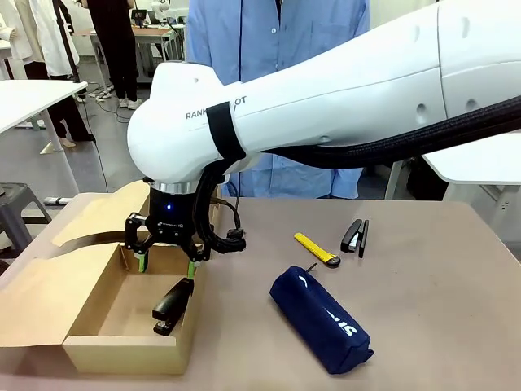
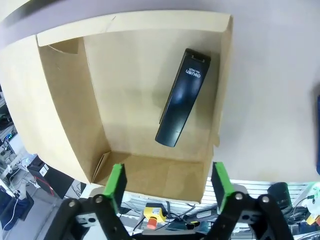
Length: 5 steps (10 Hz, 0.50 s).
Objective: Place items inside the box.
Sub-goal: Pick up a Pencil pouch or Stapler and place it inside the Mailer Box closest to the robot.
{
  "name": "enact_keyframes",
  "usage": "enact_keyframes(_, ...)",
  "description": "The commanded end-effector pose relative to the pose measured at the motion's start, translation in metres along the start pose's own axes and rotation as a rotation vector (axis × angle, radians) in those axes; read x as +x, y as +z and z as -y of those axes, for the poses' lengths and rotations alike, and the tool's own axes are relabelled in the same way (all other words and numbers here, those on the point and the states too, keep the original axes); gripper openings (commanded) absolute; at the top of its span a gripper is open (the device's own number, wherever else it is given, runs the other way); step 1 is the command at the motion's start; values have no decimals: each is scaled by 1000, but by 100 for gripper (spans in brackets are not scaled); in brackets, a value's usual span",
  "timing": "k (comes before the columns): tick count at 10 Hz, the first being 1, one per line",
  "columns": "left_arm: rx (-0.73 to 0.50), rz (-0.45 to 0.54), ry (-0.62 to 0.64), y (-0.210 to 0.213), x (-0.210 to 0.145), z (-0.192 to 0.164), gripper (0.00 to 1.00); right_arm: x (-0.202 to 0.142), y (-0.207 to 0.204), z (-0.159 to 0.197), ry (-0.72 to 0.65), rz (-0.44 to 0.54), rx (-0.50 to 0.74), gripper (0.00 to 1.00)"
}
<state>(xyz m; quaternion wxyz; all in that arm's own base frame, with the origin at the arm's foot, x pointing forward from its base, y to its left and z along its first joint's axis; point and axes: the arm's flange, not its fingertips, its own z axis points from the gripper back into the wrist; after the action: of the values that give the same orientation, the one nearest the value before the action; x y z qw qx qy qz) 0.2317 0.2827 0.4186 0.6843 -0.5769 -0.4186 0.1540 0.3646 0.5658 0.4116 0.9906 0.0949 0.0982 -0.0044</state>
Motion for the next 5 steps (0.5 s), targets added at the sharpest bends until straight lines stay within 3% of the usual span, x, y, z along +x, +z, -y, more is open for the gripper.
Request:
enact_keyframes(1,-16,12,-24,-1,1,2,100,0,3,-8,7,-5,-8,100)
enact_keyframes(3,-16,12,-24,-1,1,2,100,-4,24,15,109,-43,-19,100)
enact_keyframes(4,-16,12,-24,-1,1,2,100,-11,50,48,206,-59,-32,100)
enact_keyframes(5,-16,12,-24,-1,1,2,100,-21,78,91,259,-71,31,100)
